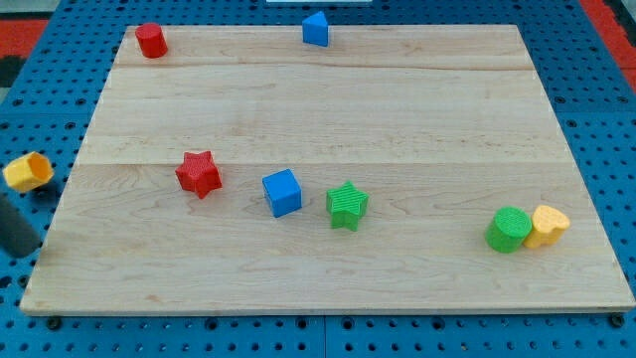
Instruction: Slide the red star towards bottom left
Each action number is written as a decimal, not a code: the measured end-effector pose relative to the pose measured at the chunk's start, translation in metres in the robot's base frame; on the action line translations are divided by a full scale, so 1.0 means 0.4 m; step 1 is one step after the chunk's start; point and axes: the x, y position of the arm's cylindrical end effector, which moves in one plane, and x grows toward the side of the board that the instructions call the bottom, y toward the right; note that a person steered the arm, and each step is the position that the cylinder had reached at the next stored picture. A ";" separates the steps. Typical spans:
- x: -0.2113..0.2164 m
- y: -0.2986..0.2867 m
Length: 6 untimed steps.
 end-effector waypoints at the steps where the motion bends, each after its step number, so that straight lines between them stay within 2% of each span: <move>1: -0.010 0.000; 3: -0.345 0.438; 4: -0.365 0.592; 5: -0.365 0.615; 6: -0.317 0.621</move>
